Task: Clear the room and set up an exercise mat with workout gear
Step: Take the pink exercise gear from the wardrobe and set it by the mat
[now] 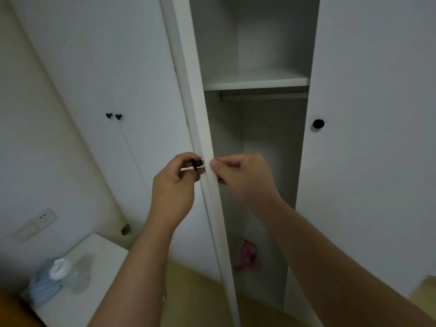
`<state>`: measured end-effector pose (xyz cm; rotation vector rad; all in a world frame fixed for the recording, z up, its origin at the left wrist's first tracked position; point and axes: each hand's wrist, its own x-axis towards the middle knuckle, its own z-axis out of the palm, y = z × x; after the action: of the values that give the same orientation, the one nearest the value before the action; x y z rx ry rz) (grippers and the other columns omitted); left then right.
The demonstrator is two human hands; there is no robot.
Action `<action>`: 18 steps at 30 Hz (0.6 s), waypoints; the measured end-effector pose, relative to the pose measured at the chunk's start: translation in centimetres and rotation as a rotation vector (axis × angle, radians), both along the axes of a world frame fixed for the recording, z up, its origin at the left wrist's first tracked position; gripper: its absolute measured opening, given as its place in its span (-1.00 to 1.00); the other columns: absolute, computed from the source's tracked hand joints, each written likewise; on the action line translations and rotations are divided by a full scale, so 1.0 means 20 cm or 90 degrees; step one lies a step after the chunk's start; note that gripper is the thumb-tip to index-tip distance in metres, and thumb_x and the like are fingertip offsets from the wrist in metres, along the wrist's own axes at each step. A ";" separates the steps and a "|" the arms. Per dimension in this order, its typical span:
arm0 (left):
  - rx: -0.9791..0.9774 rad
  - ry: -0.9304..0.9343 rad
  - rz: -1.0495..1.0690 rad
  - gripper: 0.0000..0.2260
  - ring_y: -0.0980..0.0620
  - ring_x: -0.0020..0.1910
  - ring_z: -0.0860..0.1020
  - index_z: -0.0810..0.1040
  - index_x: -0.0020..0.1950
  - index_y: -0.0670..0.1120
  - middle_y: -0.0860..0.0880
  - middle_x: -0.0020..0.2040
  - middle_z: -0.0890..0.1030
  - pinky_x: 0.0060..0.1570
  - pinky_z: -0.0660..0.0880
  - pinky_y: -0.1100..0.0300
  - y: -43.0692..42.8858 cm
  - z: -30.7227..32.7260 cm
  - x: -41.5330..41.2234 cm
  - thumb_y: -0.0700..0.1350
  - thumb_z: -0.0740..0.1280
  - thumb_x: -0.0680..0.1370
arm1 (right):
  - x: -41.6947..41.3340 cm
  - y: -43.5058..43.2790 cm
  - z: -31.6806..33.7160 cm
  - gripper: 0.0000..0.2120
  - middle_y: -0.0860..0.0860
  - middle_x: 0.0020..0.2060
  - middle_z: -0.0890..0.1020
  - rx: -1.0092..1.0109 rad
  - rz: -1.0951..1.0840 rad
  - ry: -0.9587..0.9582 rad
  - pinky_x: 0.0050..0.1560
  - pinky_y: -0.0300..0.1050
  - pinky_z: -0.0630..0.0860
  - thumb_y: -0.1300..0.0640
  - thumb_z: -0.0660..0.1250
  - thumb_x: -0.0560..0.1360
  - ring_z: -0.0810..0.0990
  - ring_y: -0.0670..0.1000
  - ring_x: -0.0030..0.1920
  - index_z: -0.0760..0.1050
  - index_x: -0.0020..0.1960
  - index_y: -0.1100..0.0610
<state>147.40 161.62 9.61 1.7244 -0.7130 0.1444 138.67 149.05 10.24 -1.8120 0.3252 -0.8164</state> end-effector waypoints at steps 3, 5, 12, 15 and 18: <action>-0.095 0.075 -0.013 -0.74 0.04 0.01 0.68 0.64 0.10 -0.02 0.03 0.02 0.69 0.13 0.60 0.07 0.13 -0.01 0.06 -0.24 0.17 0.68 | 0.08 0.10 0.02 -0.86 0.04 -0.29 0.72 -0.020 0.066 0.017 -0.18 -0.13 0.60 0.03 0.42 0.55 0.69 -0.05 -0.25 0.75 -0.04 0.03; -0.130 0.095 -0.013 -0.74 -0.01 0.05 0.68 0.64 0.14 -0.05 -0.04 0.04 0.71 0.12 0.60 0.07 0.21 -0.02 0.09 -0.18 0.15 0.70 | 0.15 0.16 0.01 -0.83 -0.11 -0.25 0.74 -0.022 0.121 0.029 -0.05 -0.18 0.64 -0.01 0.42 0.54 0.69 -0.18 -0.18 0.74 0.04 0.01; -0.239 0.222 0.056 -0.72 -0.06 0.07 0.68 0.55 0.31 -0.05 -0.09 0.06 0.72 0.03 0.60 0.12 0.45 0.00 0.23 -0.11 0.11 0.72 | 0.39 0.36 0.05 -0.81 -0.11 -0.31 0.70 -0.018 0.281 0.061 -0.15 -0.33 0.50 -0.08 0.37 0.57 0.59 -0.24 -0.27 0.69 0.11 -0.10; -0.260 0.233 0.117 -0.74 -0.11 0.06 0.68 0.50 0.33 -0.11 -0.13 0.03 0.72 0.13 0.58 -0.01 0.53 -0.01 0.30 -0.09 0.12 0.72 | 0.49 0.45 0.06 -0.75 -0.26 -0.32 0.65 0.026 0.332 0.080 -0.12 -0.38 0.45 -0.07 0.33 0.60 0.55 -0.36 -0.30 0.66 0.20 -0.03; -0.269 0.233 0.192 -0.76 -0.15 0.08 0.66 0.46 0.30 -0.16 -0.19 0.01 0.69 0.15 0.59 -0.03 0.57 -0.01 0.36 -0.10 0.14 0.71 | 0.58 0.52 0.08 -0.67 -0.28 -0.24 0.62 0.051 0.368 0.099 -0.03 -0.35 0.43 -0.09 0.26 0.64 0.55 -0.34 -0.19 0.66 0.22 0.05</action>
<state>154.67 172.95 9.37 1.3866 -0.1349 0.1676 150.37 159.51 11.76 -1.7651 -0.0730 -0.2553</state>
